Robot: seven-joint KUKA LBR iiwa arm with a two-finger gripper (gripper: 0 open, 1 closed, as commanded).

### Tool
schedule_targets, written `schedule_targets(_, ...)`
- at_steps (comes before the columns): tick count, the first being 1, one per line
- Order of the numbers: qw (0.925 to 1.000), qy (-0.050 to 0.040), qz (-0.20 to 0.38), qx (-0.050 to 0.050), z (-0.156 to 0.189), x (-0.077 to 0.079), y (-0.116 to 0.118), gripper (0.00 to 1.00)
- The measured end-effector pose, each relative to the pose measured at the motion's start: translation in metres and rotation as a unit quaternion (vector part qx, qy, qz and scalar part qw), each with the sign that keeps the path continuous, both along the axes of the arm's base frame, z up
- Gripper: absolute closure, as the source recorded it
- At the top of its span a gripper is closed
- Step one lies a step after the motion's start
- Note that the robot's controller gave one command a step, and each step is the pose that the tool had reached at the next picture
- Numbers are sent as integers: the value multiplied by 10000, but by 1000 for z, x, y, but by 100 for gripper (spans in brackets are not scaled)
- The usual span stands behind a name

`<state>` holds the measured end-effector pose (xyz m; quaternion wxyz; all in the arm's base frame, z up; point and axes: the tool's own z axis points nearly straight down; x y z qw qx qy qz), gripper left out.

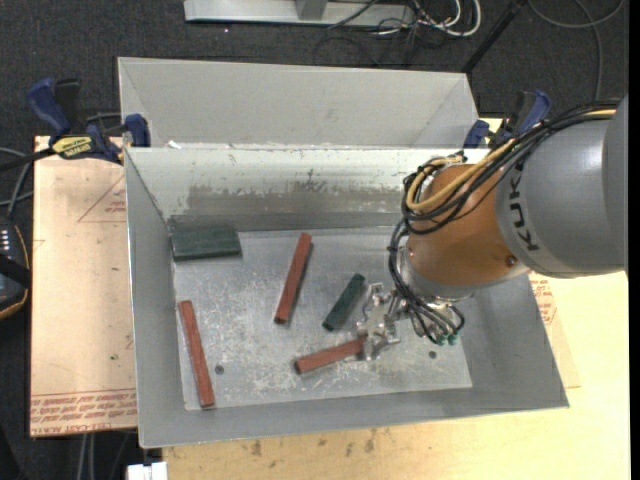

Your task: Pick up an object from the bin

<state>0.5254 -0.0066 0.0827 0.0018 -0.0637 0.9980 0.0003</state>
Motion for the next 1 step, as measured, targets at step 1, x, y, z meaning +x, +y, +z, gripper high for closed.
schedule_targets(1,10000,-26,43,-3,153,16,-11,100)
